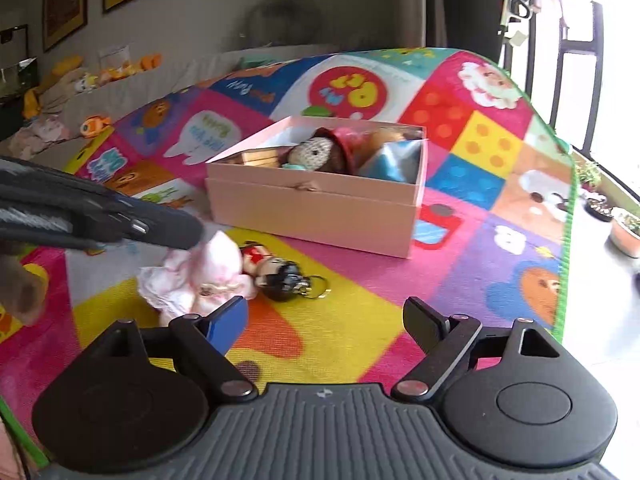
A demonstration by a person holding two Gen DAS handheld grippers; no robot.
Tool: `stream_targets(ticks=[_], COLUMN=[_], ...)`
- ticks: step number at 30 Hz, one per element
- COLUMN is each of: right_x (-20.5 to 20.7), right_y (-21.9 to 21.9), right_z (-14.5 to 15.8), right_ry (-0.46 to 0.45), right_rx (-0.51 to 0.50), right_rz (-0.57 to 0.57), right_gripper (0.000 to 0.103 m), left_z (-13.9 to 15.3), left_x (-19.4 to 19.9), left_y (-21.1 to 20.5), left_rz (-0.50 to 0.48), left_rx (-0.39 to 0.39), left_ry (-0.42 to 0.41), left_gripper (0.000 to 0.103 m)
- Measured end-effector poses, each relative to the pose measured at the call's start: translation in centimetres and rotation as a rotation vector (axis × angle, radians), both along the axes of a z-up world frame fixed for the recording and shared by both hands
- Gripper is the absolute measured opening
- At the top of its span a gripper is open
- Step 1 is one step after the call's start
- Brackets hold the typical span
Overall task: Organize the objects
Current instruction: 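Grasp the keychain figure with the right gripper while the left gripper grasps the lace cloth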
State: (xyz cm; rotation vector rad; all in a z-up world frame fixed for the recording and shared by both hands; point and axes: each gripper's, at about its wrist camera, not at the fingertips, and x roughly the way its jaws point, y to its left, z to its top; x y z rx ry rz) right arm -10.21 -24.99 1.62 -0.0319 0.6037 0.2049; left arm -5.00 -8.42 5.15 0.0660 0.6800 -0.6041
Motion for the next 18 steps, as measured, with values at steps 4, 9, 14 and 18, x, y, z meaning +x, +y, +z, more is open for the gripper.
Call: stream_targets(ticks=[4,9,14,18], right_x=[-0.1,1.3,3.9,5.8], right_y=[-1.0,-0.4,1.5,1.5], right_z=[-0.3,-0.3,-0.3,0.0], right_ry=[0.004,0.018,0.042,0.036], right_rx=[0.020,0.021,0.018,-0.016], right_rz=[-0.024,-0.019,0.038,-0.015], right_gripper=[0.086,0.086,0.086,0.086], left_z=[-2.0,-2.2,-3.0,-0.9], left_x=[0.2,-0.5,-0.4,-0.6], left_y=[-0.5,3.9,7.6,9.4], left_rz=[0.034,0.130,0.213,0.249], left_rx=[0.152,0.169,0.148,0.027], left_ry=[-0.009,0.015,0.075,0.051], left_gripper=[0.016,0.017,0.017,0.017])
